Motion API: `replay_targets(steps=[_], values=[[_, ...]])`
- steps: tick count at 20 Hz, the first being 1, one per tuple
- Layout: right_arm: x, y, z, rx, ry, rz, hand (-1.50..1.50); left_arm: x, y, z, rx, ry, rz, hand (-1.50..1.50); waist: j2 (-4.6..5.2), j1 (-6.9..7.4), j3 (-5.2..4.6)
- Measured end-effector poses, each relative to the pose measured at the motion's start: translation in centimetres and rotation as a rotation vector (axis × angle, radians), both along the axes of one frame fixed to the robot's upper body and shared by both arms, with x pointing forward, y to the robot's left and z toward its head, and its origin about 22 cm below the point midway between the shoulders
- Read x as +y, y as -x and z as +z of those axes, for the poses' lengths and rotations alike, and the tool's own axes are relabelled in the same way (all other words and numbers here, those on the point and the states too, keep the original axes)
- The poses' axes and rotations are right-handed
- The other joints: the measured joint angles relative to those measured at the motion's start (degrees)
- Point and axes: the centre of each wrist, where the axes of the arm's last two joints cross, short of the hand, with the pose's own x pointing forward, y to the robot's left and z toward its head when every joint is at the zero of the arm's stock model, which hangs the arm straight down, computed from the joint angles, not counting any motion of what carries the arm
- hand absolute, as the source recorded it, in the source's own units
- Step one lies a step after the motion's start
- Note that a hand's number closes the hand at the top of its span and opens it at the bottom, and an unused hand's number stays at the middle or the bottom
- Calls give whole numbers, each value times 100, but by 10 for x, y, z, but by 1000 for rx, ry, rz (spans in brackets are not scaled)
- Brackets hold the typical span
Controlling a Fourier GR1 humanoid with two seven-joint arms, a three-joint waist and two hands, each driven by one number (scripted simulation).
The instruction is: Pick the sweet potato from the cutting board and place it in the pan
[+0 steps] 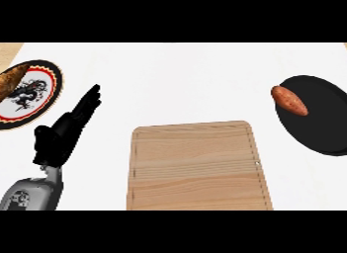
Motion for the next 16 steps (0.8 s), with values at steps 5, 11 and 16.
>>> replay_targets(steps=[5, 11, 16], values=[[-12, 24, -11, 13, 7, -17, -150, 0, 1, 1, 1, -8, -1, 0, -20, -44, 1], [-18, 49, -28, 33, 16, -19, -150, -1, 0, -5, 8, -5, 12, 0, -37, -109, -1], [-21, 69, -40, 47, 29, -29, -150, 2, -2, -1, 9, -2, 11, 0, -57, -138, -3]])
